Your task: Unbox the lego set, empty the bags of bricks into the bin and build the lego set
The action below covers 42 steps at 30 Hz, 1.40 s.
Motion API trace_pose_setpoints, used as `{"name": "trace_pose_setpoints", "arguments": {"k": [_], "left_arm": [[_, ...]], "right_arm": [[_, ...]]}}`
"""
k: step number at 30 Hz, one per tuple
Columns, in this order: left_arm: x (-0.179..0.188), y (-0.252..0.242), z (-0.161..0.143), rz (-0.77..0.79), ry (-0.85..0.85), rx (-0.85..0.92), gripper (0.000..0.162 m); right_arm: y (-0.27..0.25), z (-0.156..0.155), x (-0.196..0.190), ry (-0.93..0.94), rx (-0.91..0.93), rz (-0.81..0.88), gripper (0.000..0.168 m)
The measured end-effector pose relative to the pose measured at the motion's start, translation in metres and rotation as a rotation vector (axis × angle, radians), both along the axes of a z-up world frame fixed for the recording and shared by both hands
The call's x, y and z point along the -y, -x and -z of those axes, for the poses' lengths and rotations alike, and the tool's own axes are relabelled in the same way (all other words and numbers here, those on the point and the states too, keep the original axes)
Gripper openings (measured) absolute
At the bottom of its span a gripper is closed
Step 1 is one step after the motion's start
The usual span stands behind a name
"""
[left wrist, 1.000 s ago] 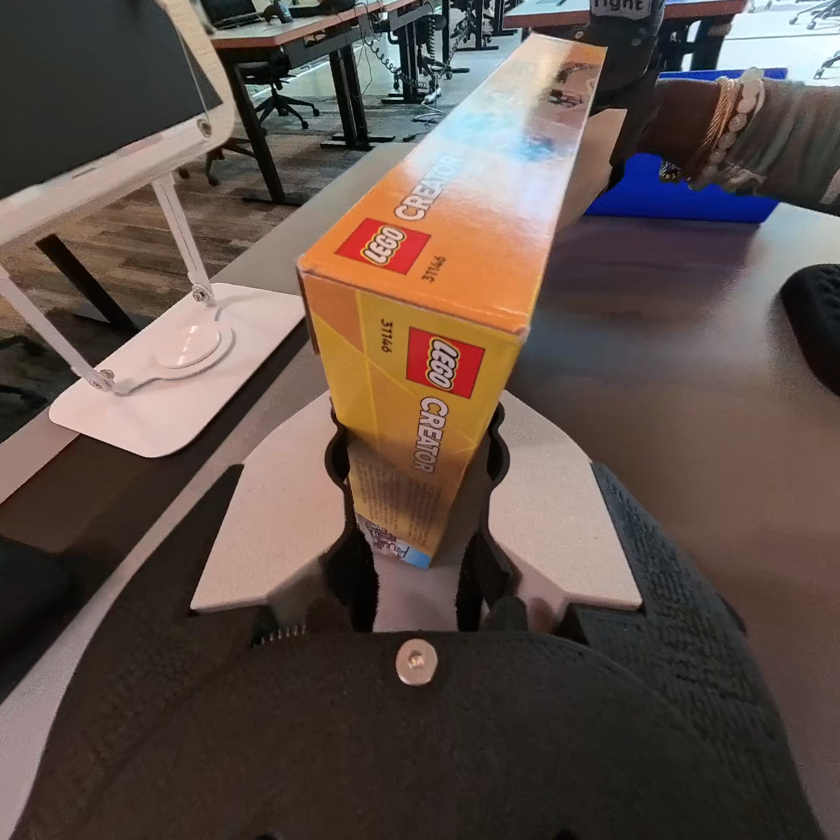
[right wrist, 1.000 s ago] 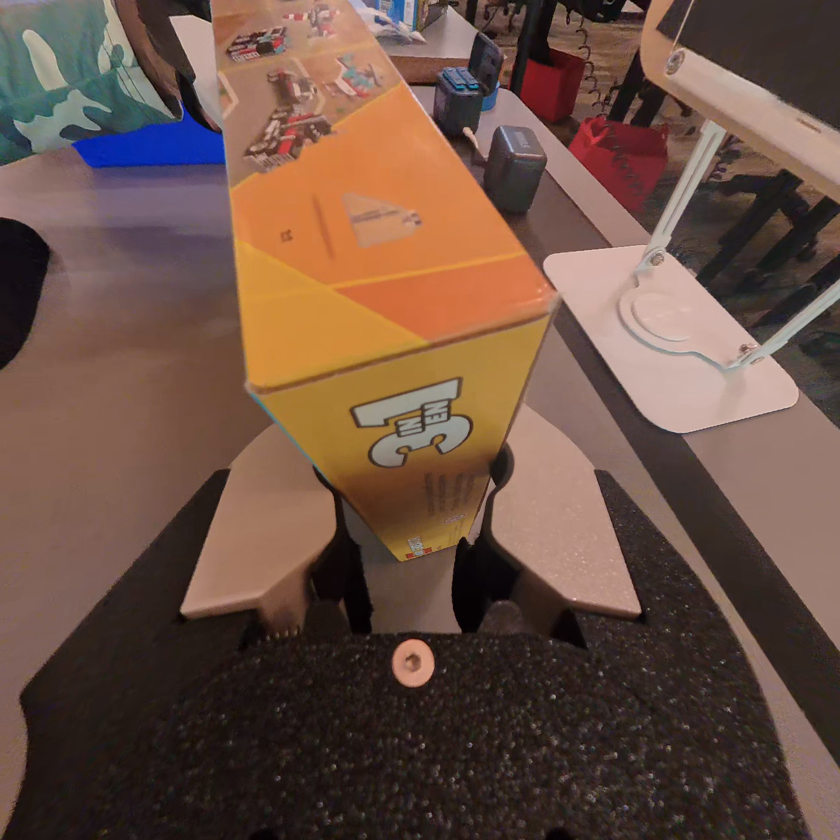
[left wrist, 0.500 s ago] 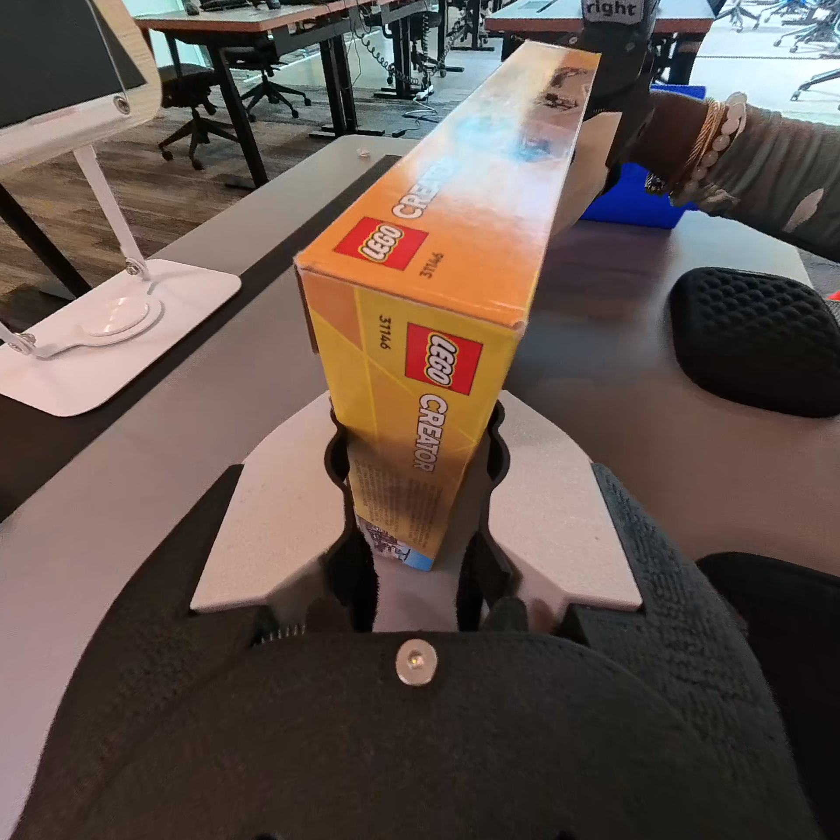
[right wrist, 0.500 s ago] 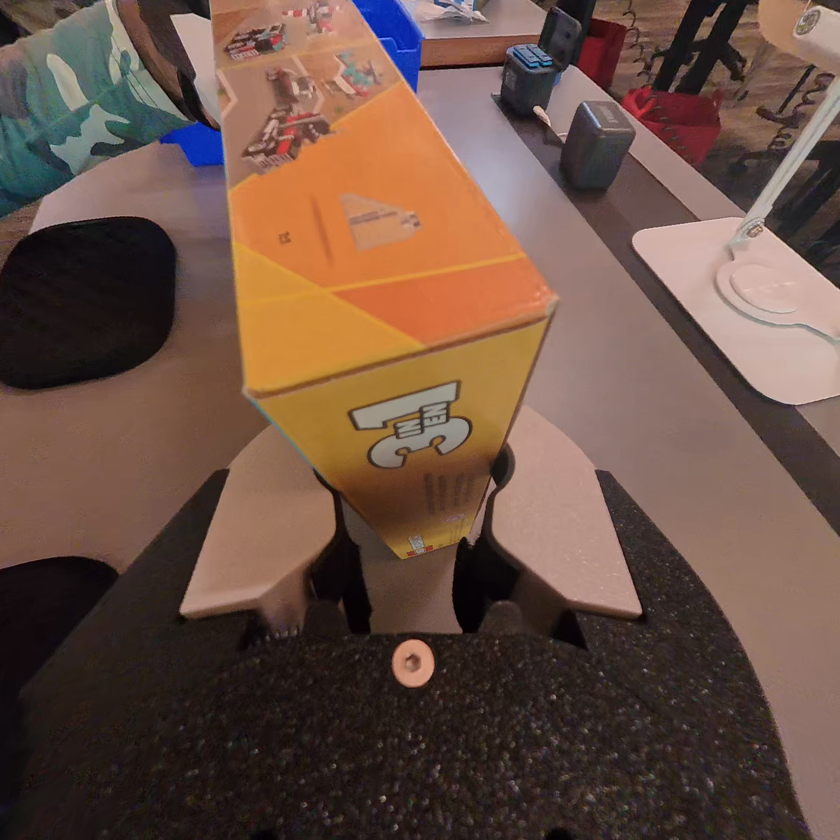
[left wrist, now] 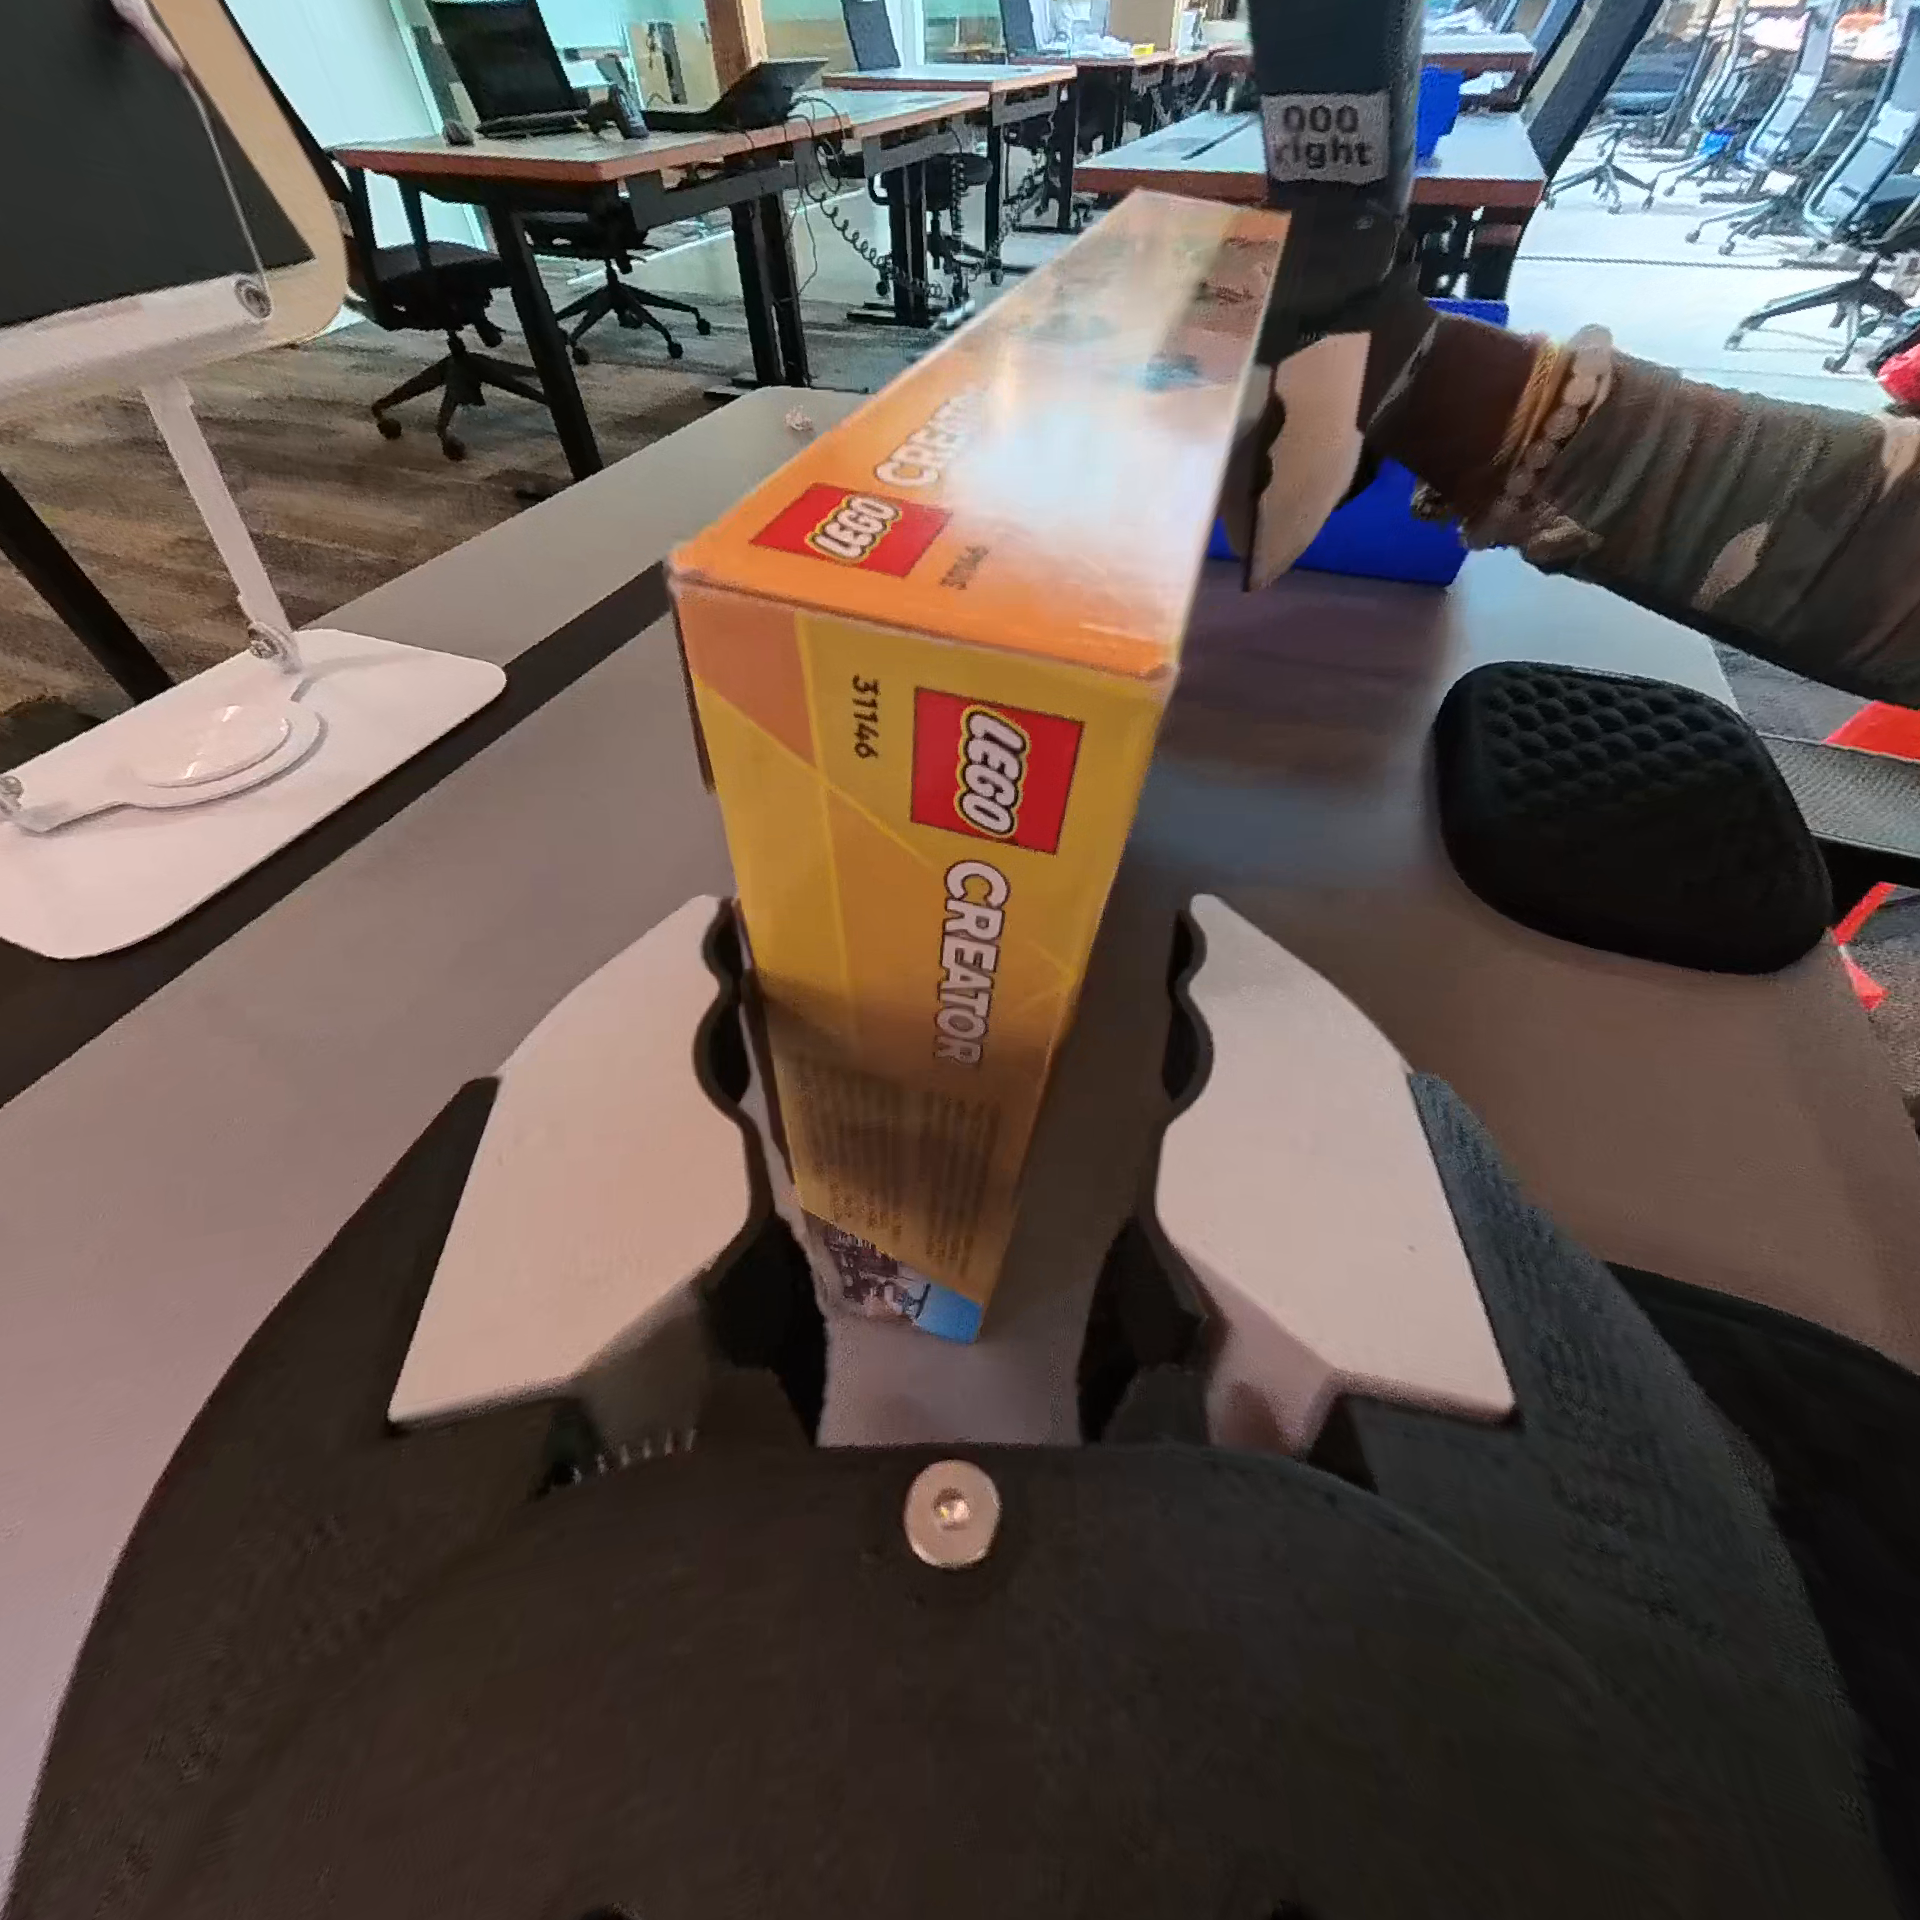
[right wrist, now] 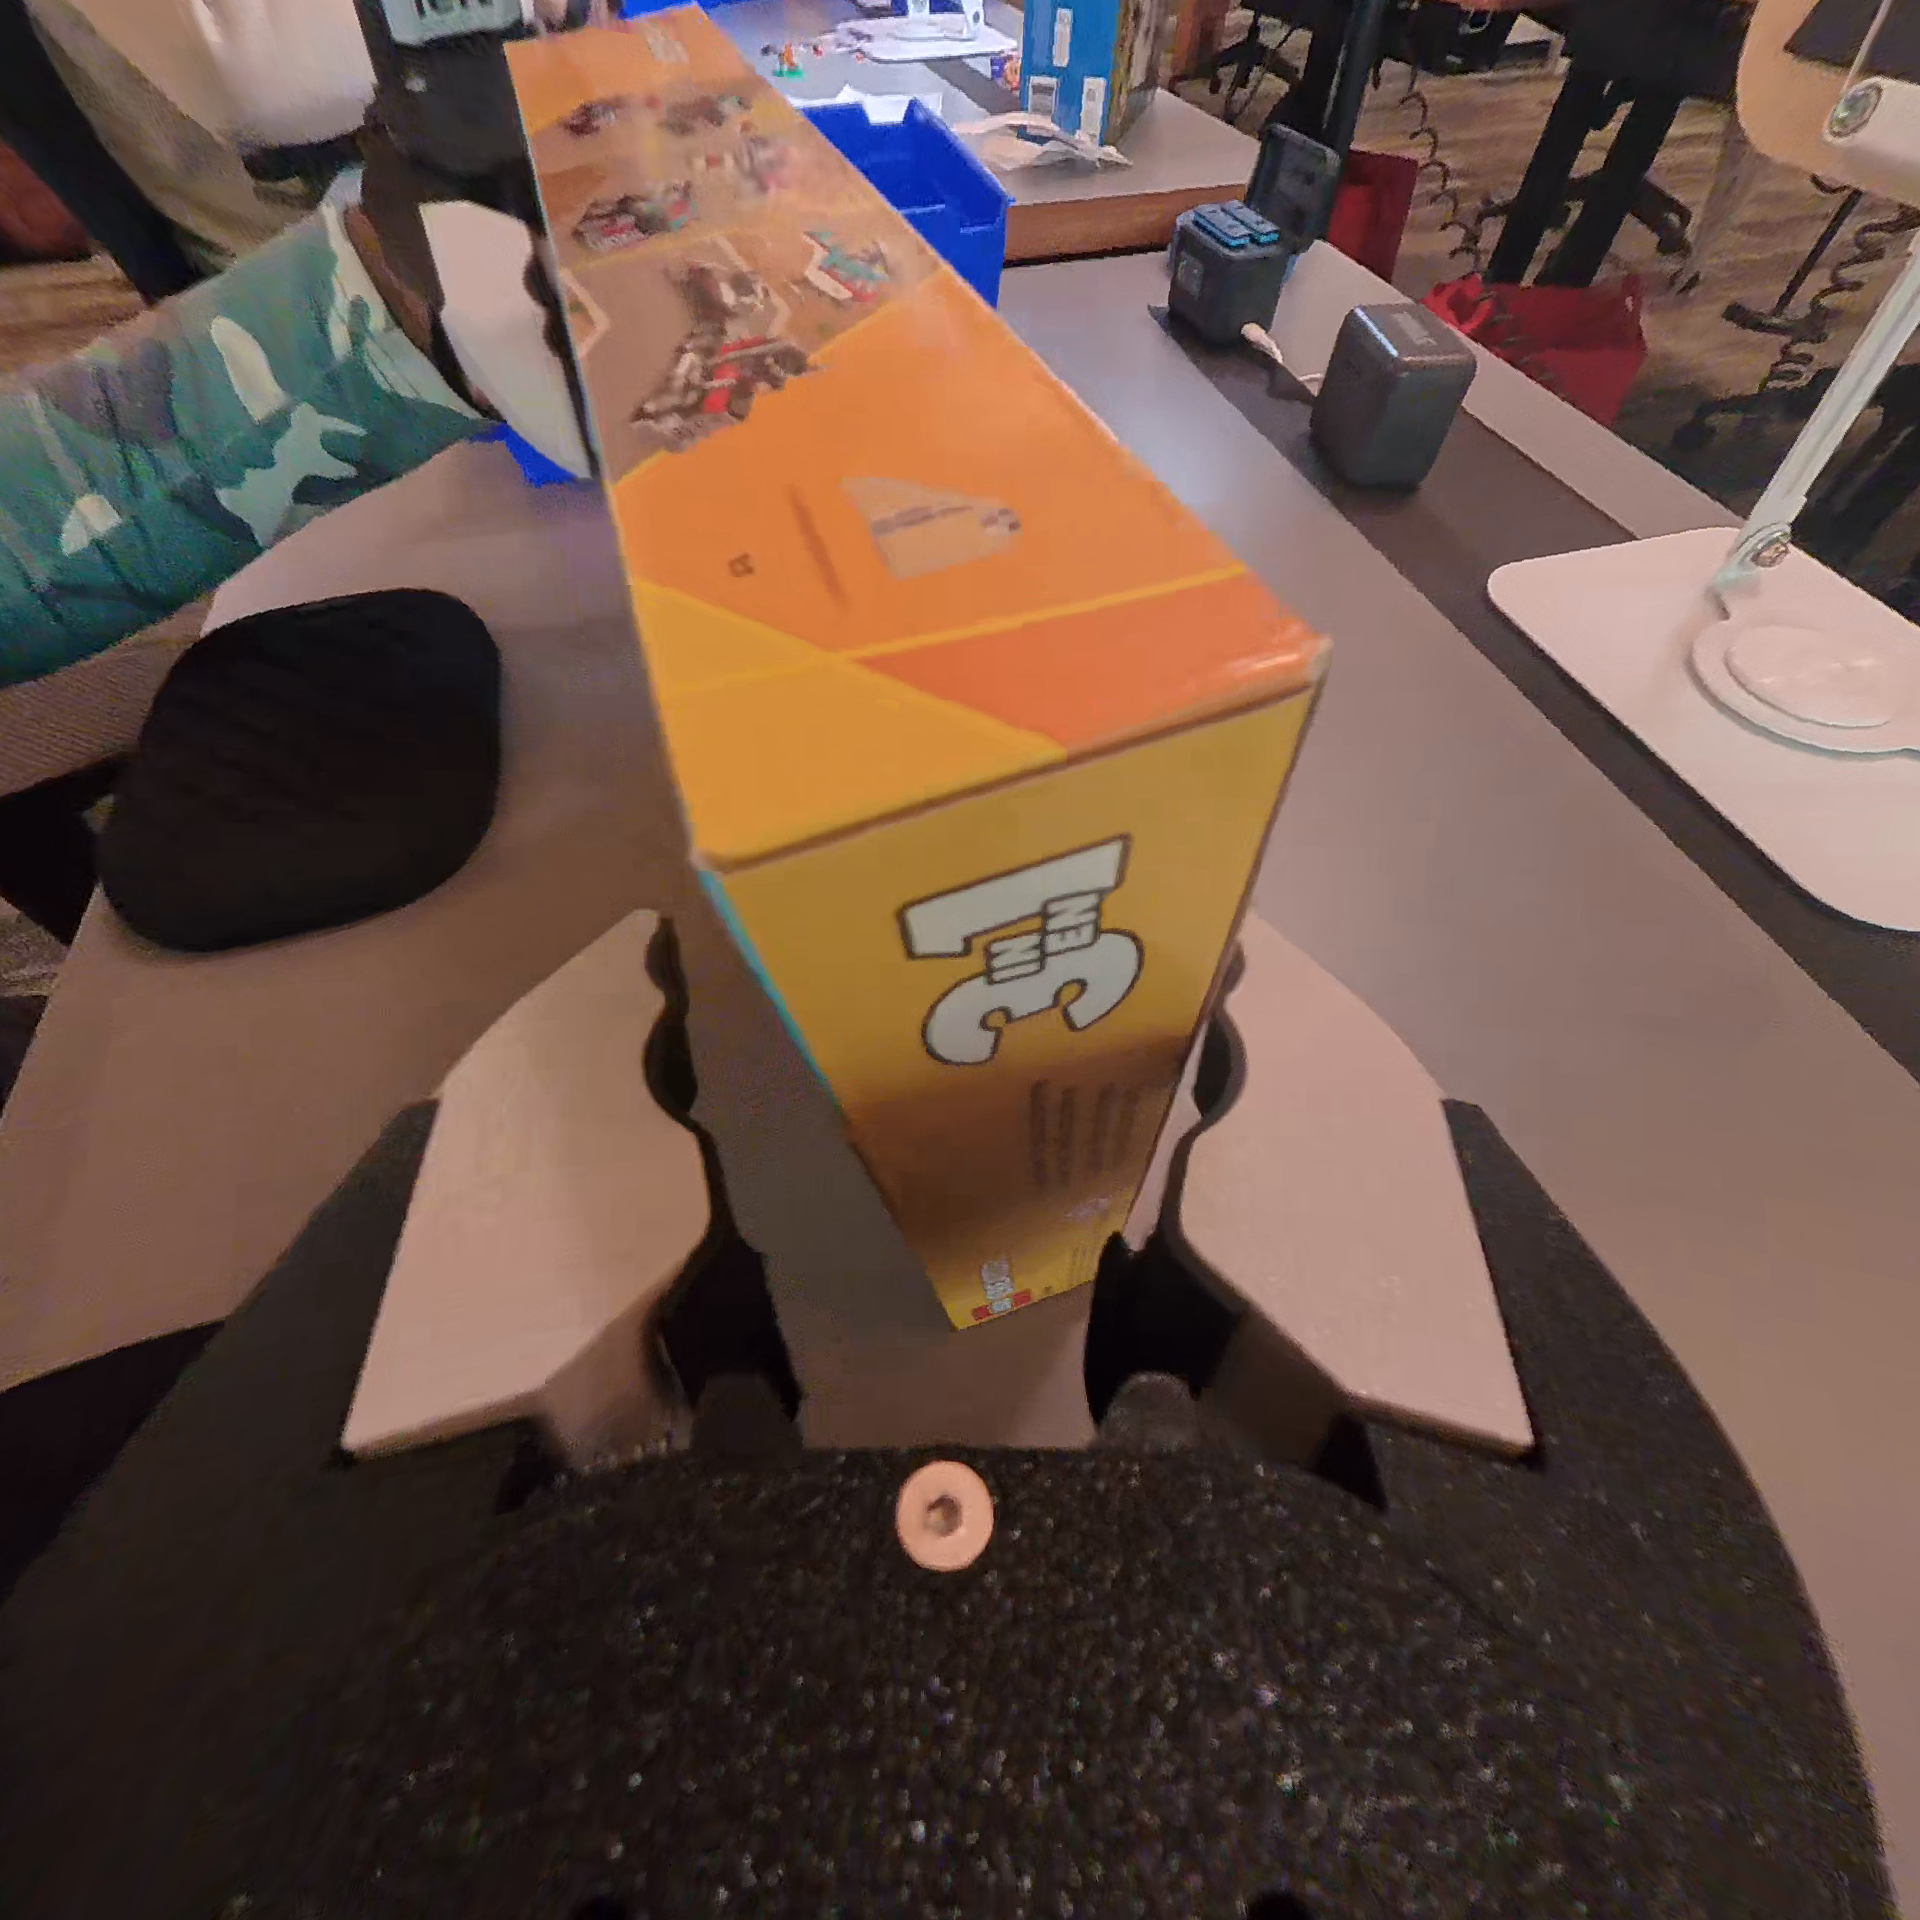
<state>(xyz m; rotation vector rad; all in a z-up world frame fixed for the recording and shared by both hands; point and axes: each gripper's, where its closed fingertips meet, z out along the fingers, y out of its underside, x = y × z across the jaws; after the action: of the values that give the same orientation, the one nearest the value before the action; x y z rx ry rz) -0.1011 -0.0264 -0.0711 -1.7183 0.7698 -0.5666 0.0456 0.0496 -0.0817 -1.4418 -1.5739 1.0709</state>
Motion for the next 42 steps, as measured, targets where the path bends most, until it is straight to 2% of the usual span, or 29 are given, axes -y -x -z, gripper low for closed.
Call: {"name": "trace_pose_setpoints", "arguments": {"k": [3, 9, 11, 15, 19, 20, 27, 38, 42], "left_arm": [[0.000, 0.003, -0.006, 0.004, -0.019, 0.045, 0.093], [-0.004, 0.007, -0.014, -0.013, -0.091, 0.093, 0.093], [-0.003, 0.004, -0.012, 0.006, -0.089, 0.094, 0.091], [-0.005, 0.000, -0.007, 0.002, -0.083, 0.061, 0.079], [-0.002, 0.003, -0.009, -0.024, -0.068, 0.094, 0.060], [0.000, 0.003, -0.010, -0.025, -0.069, 0.101, 0.059], [0.010, 0.001, -0.009, -0.100, -0.075, 0.086, 0.055], [0.015, 0.002, -0.010, -0.444, -0.137, 0.081, 0.054], [0.017, 0.002, -0.010, -0.522, -0.185, 0.042, 0.054]], "right_arm": [[-0.005, -0.010, 0.000, -0.017, -0.040, 0.138, 0.117], [-0.023, -0.024, 0.012, -0.163, -0.198, 0.559, 0.120], [-0.025, -0.018, 0.015, -0.229, -0.172, 0.652, 0.116], [-0.021, -0.003, 0.006, -0.388, -0.026, 0.712, 0.111], [-0.015, -0.006, -0.004, -0.330, -0.038, 0.739, 0.088], [-0.015, -0.007, -0.008, -0.328, -0.045, 0.738, 0.082], [-0.001, -0.007, -0.027, -0.305, -0.044, 0.592, 0.081], [0.046, -0.007, -0.066, -0.293, -0.052, 0.283, 0.081], [0.065, -0.007, -0.074, -0.284, -0.051, 0.191, 0.081]]}}
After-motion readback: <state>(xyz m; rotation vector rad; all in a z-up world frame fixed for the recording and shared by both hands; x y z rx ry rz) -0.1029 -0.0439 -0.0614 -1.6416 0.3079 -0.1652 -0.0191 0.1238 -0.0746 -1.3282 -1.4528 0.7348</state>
